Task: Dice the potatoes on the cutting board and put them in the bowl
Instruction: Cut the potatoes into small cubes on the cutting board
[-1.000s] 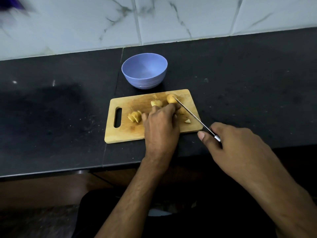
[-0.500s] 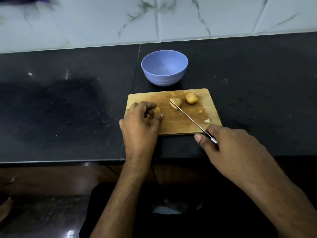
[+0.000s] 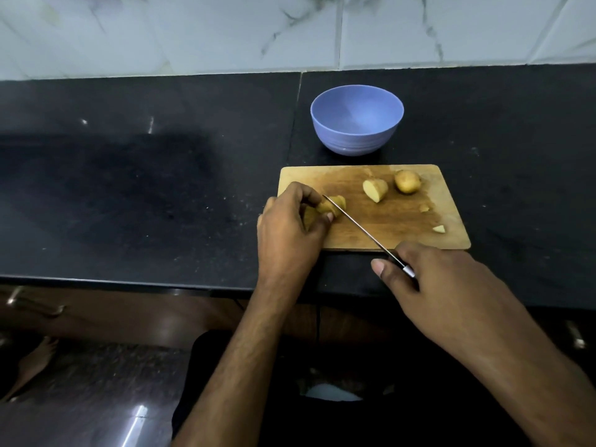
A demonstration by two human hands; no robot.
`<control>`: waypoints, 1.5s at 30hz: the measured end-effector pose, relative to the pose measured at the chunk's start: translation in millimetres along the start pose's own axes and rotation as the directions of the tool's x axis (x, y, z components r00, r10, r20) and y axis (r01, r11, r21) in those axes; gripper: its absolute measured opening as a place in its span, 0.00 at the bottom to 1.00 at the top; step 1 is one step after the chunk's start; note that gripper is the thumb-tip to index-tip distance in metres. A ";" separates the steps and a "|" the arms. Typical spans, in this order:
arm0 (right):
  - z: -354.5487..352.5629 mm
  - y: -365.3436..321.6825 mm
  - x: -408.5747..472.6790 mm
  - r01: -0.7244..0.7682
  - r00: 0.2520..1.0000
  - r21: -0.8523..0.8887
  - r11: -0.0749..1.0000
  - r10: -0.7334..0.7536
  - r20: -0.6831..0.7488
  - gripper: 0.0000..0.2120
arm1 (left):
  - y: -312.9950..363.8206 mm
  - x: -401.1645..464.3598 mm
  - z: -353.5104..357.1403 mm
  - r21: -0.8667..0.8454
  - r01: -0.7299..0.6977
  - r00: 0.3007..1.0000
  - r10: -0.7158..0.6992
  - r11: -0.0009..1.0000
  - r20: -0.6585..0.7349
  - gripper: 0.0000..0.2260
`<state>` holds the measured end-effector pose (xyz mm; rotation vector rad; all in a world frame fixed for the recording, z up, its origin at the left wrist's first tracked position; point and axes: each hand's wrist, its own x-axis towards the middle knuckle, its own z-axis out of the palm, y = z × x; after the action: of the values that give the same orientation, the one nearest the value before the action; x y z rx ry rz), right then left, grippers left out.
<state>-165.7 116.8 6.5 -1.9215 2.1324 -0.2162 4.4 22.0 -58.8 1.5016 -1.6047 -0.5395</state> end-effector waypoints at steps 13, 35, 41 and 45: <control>6.0 3.1 -3.1 -0.005 1.000 0.015 1.000 0.005 0.025 0.20 | -3.8 -19.9 -8.4 -0.039 -0.055 0.996 0.052 0.998 -0.079 0.05; 25.6 15.1 11.5 0.134 0.988 -0.006 0.991 -0.134 -0.082 0.15 | -4.4 -16.4 -6.6 0.156 -0.126 0.992 0.127 0.980 -0.001 0.08; 33.6 19.0 8.7 0.211 0.962 -0.035 0.977 -0.214 -0.171 0.14 | 2.1 -15.6 -7.3 0.073 -0.100 0.995 0.100 0.992 0.004 0.14; 33.1 18.8 8.9 0.228 0.957 -0.060 0.972 -0.235 -0.168 0.12 | 0.5 -15.6 -5.9 0.089 -0.091 0.996 0.090 0.992 0.019 0.10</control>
<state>-174.7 112.2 -31.2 -2.2517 2.0241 -0.4038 7.5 38.4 -59.7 1.4853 -1.7195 -0.4338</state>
